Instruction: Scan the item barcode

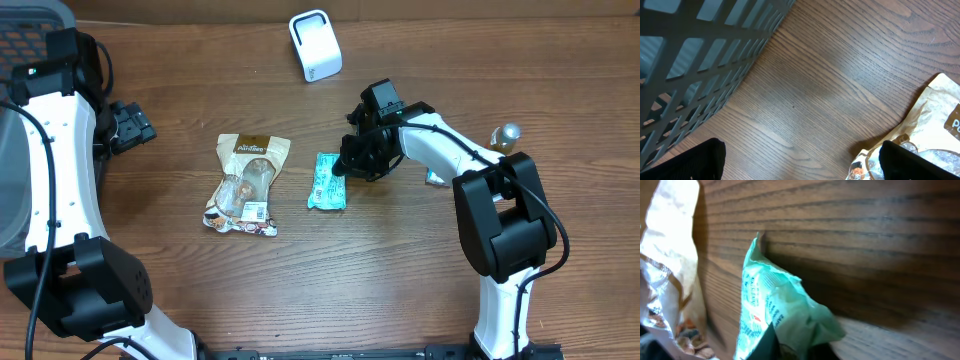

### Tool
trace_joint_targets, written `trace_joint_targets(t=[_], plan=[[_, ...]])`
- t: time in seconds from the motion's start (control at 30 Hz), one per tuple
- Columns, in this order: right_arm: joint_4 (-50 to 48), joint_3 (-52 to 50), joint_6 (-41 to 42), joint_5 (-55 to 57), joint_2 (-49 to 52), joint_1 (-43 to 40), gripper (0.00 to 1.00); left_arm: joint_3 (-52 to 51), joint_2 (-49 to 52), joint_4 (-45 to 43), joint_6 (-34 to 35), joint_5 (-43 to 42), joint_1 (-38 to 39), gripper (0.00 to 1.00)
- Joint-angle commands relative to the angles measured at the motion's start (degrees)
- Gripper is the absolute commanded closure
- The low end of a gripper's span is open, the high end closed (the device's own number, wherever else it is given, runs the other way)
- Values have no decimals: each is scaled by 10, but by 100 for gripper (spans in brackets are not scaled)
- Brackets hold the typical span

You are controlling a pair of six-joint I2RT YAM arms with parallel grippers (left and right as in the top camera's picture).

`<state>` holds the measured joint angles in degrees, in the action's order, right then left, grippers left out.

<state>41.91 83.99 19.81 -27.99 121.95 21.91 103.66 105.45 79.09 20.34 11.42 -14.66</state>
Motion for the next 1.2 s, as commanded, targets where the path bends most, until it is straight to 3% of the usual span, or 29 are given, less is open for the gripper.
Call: trace_joint_targets(t=[0.0, 0.03, 0.23, 0.43, 0.53, 0.7, 1.17], plan=[[0, 17, -5, 24, -12, 0, 66, 10, 6, 0, -11, 8, 2, 1], [8, 24, -6, 24, -12, -2, 56, 10, 6, -1, -11, 8, 2, 0], [82, 77, -25, 33, -12, -9, 36, 10, 6, -1, -11, 8, 2, 0], [197, 159, -25, 117, -12, -9, 32, 10, 6, -1, -10, 8, 2, 0], [219, 177, -40, 72, -12, -3, 42, 10, 6, 0, -11, 8, 2, 1], [232, 172, -66, -28, -12, 7, 95, 10, 6, -1, -11, 8, 2, 0], [146, 96, -63, -15, -11, 67, 96, 10, 6, 0, -11, 8, 2, 1]])
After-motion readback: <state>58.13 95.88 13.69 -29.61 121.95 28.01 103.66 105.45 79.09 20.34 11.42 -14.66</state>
